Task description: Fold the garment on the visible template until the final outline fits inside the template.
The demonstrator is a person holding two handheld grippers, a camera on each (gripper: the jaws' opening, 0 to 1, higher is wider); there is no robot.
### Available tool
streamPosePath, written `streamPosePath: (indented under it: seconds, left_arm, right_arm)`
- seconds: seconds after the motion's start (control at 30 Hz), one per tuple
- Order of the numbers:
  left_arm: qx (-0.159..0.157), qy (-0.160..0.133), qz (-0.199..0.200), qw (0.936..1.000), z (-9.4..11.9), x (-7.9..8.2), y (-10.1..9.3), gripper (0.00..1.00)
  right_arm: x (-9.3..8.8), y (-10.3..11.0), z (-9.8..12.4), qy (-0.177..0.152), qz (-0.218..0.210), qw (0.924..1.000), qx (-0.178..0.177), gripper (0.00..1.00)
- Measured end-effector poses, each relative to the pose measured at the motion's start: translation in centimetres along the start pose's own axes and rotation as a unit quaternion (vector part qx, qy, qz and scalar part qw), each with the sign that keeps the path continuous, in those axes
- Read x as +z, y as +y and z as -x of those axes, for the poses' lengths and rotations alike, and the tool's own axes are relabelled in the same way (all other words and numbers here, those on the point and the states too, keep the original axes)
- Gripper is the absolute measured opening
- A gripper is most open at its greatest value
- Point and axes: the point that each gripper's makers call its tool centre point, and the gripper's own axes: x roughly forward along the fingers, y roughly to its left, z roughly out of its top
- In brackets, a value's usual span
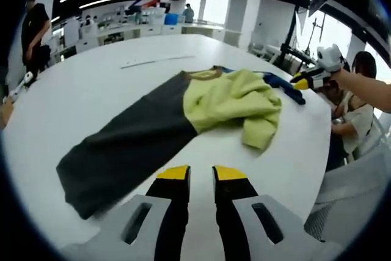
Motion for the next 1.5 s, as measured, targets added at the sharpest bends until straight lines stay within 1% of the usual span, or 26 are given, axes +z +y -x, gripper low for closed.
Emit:
streamPosePath:
  seconds: [0.07, 0.4, 0.67, 0.87, 1.03, 1.2, 1.33, 1.5]
  left_arm:
    - [-0.005, -0.003, 0.001, 1.0, 0.0, 0.1, 0.1, 0.12]
    - [-0.024, -0.005, -0.007, 0.9997, -1.1, 0.4, -1.7, 0.11]
    - [-0.047, 0.006, -0.021, 0.9986, -2.5, 0.1, -3.9, 0.11]
    - [-0.059, 0.011, -0.026, 0.9978, -3.7, 0.1, -5.1, 0.11]
    - [-0.052, 0.006, -0.026, 0.9983, -4.7, 0.5, -5.2, 0.08]
    - [-0.045, 0.004, -0.014, 0.9989, -5.4, 0.7, -4.8, 0.08]
    - [-0.036, 0.002, -0.012, 0.9993, -6.0, 0.9, -4.7, 0.08]
    - [-0.037, 0.005, -0.019, 0.9991, -6.7, 1.0, -5.3, 0.08]
  right_arm:
    - [0.0, 0.4, -0.2, 0.0, 0.003, 1.0, 0.003, 0.15]
    - [0.0, 2.2, -1.2, 0.003, 0.012, 0.9997, 0.022, 0.15]
    - [0.0, 2.8, -1.7, 0.004, 0.013, 0.9995, 0.03, 0.15]
    - [-0.1, 2.9, -1.9, 0.004, 0.011, 0.9994, 0.032, 0.14]
    - [-0.2, 2.9, -2.0, 0.005, 0.011, 0.9994, 0.033, 0.14]
    - [-0.4, 2.8, -2.0, 0.006, 0.011, 0.9994, 0.033, 0.14]
    - [-0.6, 2.8, -2.0, 0.007, 0.01, 0.9994, 0.033, 0.14]
    - [-0.9, 2.7, -2.0, 0.008, 0.008, 0.9994, 0.034, 0.14]
